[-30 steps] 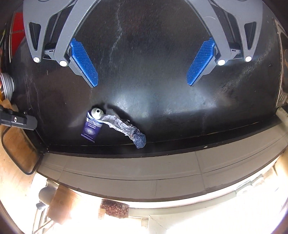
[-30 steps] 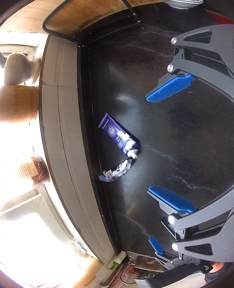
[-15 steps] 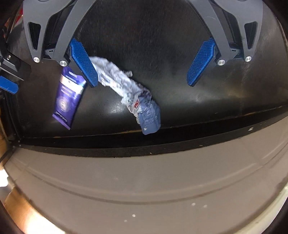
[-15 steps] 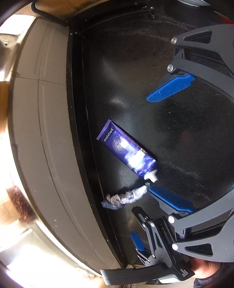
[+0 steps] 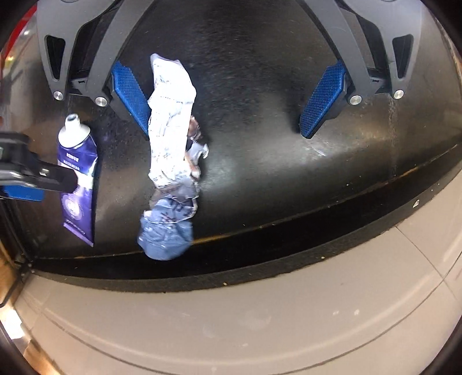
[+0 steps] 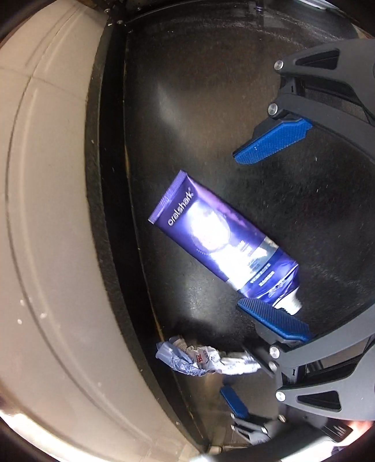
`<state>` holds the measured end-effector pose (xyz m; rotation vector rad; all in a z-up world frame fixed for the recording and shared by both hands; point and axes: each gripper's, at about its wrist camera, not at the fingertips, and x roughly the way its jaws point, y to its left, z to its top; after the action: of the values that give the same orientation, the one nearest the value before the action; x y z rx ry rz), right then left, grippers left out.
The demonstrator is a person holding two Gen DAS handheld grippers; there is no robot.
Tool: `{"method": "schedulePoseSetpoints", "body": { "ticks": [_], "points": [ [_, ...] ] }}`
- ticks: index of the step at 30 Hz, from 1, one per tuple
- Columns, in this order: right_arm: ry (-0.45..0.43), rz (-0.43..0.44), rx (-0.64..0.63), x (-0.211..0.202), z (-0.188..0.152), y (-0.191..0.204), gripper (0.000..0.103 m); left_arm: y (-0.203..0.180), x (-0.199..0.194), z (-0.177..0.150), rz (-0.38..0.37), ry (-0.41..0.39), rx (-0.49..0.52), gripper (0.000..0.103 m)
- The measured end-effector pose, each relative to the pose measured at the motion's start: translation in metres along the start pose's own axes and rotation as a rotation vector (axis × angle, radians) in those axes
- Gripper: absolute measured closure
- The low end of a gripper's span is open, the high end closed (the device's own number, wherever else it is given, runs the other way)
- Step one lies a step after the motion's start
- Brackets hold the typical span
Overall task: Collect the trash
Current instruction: 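Grasp the crumpled foil with the left tool while the right tool grasps the purple toothpaste tube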
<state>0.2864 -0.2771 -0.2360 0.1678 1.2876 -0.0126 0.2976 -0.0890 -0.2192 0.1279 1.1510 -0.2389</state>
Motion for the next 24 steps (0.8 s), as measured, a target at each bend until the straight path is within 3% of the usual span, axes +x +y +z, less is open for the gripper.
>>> {"method": "schedulePoseSetpoints", "body": {
  "ticks": [5, 8, 11, 13, 16, 24],
  "points": [
    [0.008, -0.07, 0.021, 0.019, 0.005, 0.026, 0.012, 0.005, -0.001, -0.001, -0.05, -0.032, 0.06, 0.008],
    [0.019, -0.092, 0.022, 0.028, 0.004, 0.035, 0.013, 0.001, -0.002, 0.003, -0.077, -0.043, 0.085, 0.018],
    [-0.006, -0.106, -0.008, 0.024, 0.003, 0.042, 0.031, -0.007, -0.005, 0.008, -0.088, -0.057, 0.117, 0.04],
    [0.001, -0.101, -0.018, 0.022, 0.003, 0.042, 0.041, -0.012, -0.008, 0.009, -0.104, -0.061, 0.127, 0.076],
    [0.012, -0.073, -0.029, 0.013, -0.002, 0.035, 0.048, -0.015, -0.014, 0.01, -0.155, -0.053, 0.094, 0.081],
    [0.002, -0.003, -0.062, -0.014, -0.017, 0.018, 0.05, -0.019, -0.062, -0.008, -0.129, -0.093, 0.077, 0.081]
  ]
}}
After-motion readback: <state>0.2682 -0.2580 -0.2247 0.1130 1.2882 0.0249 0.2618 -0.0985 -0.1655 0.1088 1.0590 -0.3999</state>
